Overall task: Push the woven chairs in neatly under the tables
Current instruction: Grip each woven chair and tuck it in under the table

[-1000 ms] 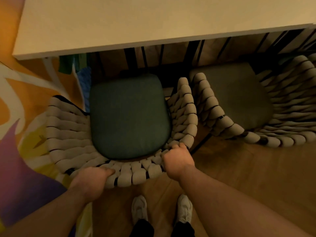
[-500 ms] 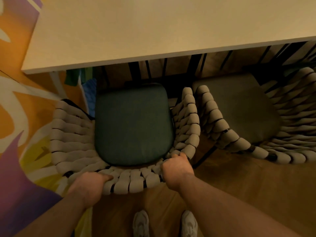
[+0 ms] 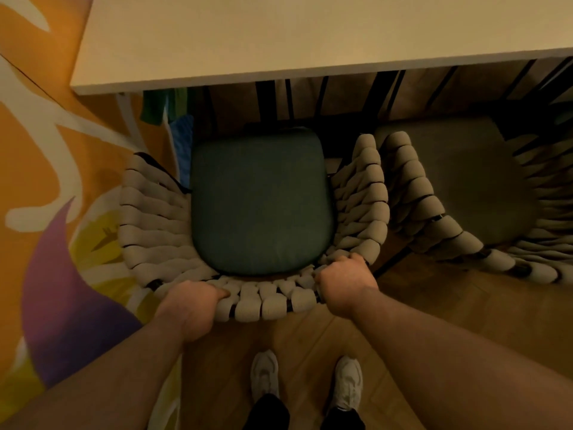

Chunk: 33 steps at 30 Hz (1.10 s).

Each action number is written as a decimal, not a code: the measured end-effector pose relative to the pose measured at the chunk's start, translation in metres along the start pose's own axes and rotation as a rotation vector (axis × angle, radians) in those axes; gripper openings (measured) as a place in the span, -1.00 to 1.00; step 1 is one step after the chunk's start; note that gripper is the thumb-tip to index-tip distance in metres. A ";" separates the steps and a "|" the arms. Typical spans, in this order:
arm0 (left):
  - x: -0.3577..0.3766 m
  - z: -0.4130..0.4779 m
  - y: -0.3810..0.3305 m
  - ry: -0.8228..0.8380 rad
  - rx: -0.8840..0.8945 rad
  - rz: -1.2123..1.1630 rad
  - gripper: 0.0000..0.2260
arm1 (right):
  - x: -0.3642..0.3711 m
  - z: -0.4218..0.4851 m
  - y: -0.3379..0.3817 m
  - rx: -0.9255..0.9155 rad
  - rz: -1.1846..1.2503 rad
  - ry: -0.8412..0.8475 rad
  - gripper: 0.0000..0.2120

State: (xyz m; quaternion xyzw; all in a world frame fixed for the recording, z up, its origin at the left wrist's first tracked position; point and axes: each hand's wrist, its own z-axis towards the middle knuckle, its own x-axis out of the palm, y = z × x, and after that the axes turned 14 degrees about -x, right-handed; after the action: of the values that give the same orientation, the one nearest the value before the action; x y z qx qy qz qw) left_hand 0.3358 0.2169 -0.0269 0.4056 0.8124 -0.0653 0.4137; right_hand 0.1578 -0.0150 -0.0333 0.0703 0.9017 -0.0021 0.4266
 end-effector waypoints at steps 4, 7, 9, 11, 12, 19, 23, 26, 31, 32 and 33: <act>-0.003 -0.002 -0.003 -0.016 -0.020 -0.021 -0.51 | 0.002 0.003 -0.002 0.007 0.016 0.007 -0.78; 0.001 -0.006 -0.003 0.004 -0.045 -0.040 -0.51 | 0.003 0.003 0.001 0.031 0.024 0.024 -0.71; 0.001 -0.007 -0.002 0.000 -0.053 -0.051 -0.52 | 0.003 0.004 0.005 0.044 0.019 0.024 -0.68; 0.001 -0.008 -0.004 -0.005 -0.064 -0.066 -0.55 | 0.005 0.005 0.006 0.055 0.019 0.015 -0.67; 0.001 -0.009 -0.004 -0.005 -0.064 -0.067 -0.57 | 0.006 0.006 0.006 0.061 0.018 0.012 -0.66; 0.001 -0.016 -0.002 -0.004 -0.047 -0.165 -0.63 | 0.007 0.008 0.014 0.145 0.076 0.020 -0.60; 0.008 -0.020 0.008 -0.026 0.023 -0.254 -0.46 | 0.001 0.001 0.022 0.161 0.138 0.016 -0.52; 0.007 -0.028 0.016 -0.015 0.068 -0.380 -0.39 | -0.011 -0.006 0.031 0.144 0.211 0.060 -0.46; 0.008 -0.043 0.023 0.033 -0.173 -1.017 -0.43 | -0.039 -0.020 0.042 0.181 0.442 0.020 -0.41; 0.005 -0.045 0.022 -0.008 -0.235 -1.105 -0.46 | -0.044 -0.023 0.042 0.227 0.526 -0.042 -0.40; 0.003 -0.046 0.022 -0.052 -0.301 -1.169 -0.49 | -0.046 -0.026 0.042 0.276 0.623 -0.102 -0.40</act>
State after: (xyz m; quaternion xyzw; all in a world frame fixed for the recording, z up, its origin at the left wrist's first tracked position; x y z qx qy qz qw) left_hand 0.3221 0.2532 0.0061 -0.1730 0.8906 -0.1761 0.3818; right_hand 0.1721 0.0229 0.0217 0.3990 0.8057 0.0026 0.4378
